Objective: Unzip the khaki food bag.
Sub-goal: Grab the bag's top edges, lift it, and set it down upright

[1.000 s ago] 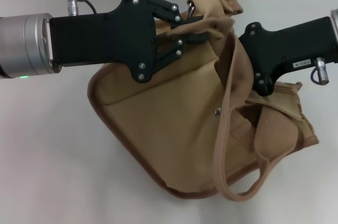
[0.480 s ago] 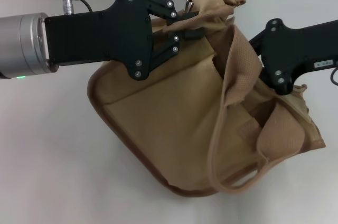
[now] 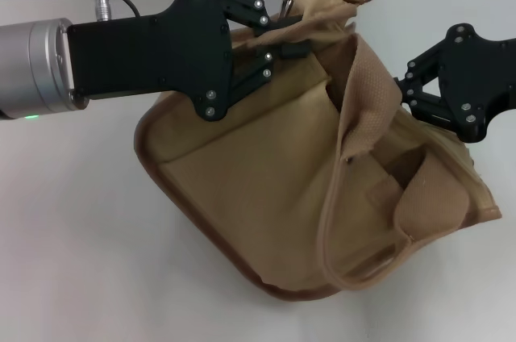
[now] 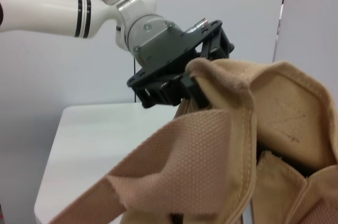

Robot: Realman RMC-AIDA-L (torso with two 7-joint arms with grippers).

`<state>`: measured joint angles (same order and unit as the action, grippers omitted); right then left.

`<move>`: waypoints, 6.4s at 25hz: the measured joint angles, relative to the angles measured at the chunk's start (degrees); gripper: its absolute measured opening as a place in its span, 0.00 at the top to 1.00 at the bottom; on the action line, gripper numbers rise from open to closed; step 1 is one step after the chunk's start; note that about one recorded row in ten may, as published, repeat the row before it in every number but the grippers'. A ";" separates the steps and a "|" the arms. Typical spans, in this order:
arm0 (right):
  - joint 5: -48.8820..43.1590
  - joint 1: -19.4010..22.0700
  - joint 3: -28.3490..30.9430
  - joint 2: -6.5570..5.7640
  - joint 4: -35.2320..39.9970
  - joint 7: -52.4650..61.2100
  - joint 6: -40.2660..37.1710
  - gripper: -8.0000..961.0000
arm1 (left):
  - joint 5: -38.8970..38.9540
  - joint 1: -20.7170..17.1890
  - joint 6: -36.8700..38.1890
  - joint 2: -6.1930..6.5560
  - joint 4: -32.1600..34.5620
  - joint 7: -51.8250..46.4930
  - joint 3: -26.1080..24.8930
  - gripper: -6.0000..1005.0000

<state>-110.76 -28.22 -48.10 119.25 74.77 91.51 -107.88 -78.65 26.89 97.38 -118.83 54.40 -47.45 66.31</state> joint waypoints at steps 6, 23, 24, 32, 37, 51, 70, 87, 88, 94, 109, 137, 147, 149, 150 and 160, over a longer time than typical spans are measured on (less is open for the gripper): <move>0.12 -1.00 -2.48 0.07 -0.48 2.03 1.72 0.93 | 0.00 0.12 0.00 0.06 0.01 0.07 0.39 0.90; -0.58 -4.58 -7.08 -0.22 -3.97 4.09 3.68 0.48 | 0.00 0.66 0.04 0.06 0.01 0.08 0.57 0.90; -0.60 -4.91 -7.10 -0.22 -4.45 4.18 3.66 0.47 | 0.00 0.72 0.03 0.03 0.01 0.08 0.59 0.90; -1.21 -5.71 -10.73 0.03 -5.76 4.15 5.59 0.46 | -0.02 0.91 0.01 0.03 -0.01 0.07 0.76 0.90; -1.05 -5.79 -14.39 0.07 -5.66 3.94 7.29 0.48 | -0.02 0.93 -0.01 0.01 0.00 0.08 0.76 0.90; 2.01 -3.81 -14.43 0.07 -5.61 0.42 8.94 0.85 | -0.02 0.86 -0.01 0.02 -0.49 0.56 0.73 0.90; 2.13 0.46 -4.50 0.02 -1.98 -0.47 4.15 0.98 | 0.05 0.38 -2.08 0.00 -1.41 0.79 0.14 0.90; 0.18 2.70 4.02 -0.14 -0.95 -2.10 -3.15 0.99 | 2.10 0.10 -2.91 0.09 -2.96 1.57 -0.10 0.90; 0.18 2.70 4.02 -0.14 -0.95 -2.10 -3.15 0.99 | 2.10 0.10 -2.91 0.09 -2.96 1.57 -0.10 0.90; -0.32 3.41 7.92 -0.16 -0.39 -2.34 -4.74 0.98 | 2.66 -0.17 -3.06 0.12 -3.01 1.57 -0.13 0.90; 0.80 -1.53 10.22 -0.76 -7.06 0.39 -0.88 0.84 | 2.74 0.20 -2.06 0.26 -2.99 1.66 0.39 0.90; -1.45 -5.70 -7.85 -0.22 -9.07 2.01 7.77 0.57 | 2.67 0.74 -2.07 0.27 -2.99 1.66 0.41 0.90; -1.37 -6.44 -8.79 -0.15 -9.32 2.25 7.93 0.68 | 2.67 0.98 -2.01 0.18 -2.98 1.66 0.49 0.90; -1.42 -6.55 -9.19 -0.11 -9.34 2.40 8.15 0.73 | 2.67 0.98 -2.00 0.18 -2.98 1.66 0.49 0.90; -1.42 -6.60 -9.39 -0.09 -9.35 2.43 8.32 0.75 | 2.67 0.98 -2.01 0.18 -2.98 1.66 0.49 0.90; -1.20 -6.67 -11.83 0.11 -9.43 2.46 10.55 0.71 | 2.67 0.97 -2.21 0.19 -2.98 1.66 0.49 0.90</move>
<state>-111.96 -34.89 -59.93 119.36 65.34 93.96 -97.33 -75.98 27.86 95.17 -118.64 51.42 -45.79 66.80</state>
